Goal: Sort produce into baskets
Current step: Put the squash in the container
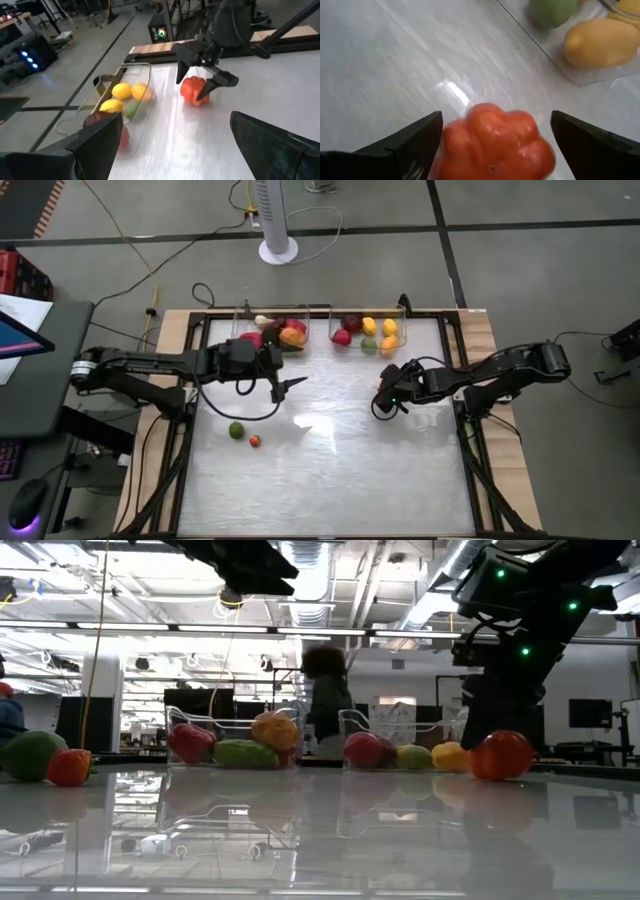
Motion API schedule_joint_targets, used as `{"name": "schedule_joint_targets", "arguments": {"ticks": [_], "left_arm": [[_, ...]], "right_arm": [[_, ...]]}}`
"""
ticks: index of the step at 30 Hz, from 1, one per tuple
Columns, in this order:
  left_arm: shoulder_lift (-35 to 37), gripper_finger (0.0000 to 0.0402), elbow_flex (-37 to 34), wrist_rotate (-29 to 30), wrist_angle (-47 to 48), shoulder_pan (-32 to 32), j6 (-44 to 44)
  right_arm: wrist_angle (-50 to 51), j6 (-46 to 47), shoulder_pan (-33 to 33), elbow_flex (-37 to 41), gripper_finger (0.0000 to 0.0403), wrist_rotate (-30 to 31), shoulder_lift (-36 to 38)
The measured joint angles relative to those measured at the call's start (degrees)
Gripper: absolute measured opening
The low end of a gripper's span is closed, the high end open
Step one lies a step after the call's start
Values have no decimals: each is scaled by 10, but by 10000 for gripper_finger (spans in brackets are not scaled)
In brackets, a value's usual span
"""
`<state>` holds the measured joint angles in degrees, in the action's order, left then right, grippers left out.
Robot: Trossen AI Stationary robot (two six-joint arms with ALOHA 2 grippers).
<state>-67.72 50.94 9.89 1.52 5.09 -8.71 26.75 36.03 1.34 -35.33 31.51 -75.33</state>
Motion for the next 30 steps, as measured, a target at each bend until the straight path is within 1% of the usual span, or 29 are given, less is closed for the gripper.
{"name": "schedule_joint_targets", "arguments": {"ticks": [3, 8, 12, 18, 20, 25, 28, 30], "left_arm": [[3, 356, 0, 0, 0, -4, 0], [3, 356, 0, 14, 5, -6, 3], [3, 356, 0, 15, 5, -6, 3], [3, 356, 0, 15, 5, -6, 2], [3, 356, 0, 19, 5, -6, 2], [3, 356, 0, 44, 3, -6, 8], [3, 356, 0, 45, -10, -6, 18], [3, 356, 0, 43, -22, -6, 18]], "right_arm": [[9, 8, 0, 0, 396, -9, 0], [53, 40, 0, -1, 394, -30, 0], [70, 47, 2, -2, 380, -30, 1], [72, 45, 1, -2, 338, -30, 1], [71, 44, 1, -2, 330, -30, 1], [72, 38, 1, -4, 328, -23, 0], [71, 20, 1, -13, 328, -20, -1], [49, 0, 1, -22, 328, -18, -1]]}}
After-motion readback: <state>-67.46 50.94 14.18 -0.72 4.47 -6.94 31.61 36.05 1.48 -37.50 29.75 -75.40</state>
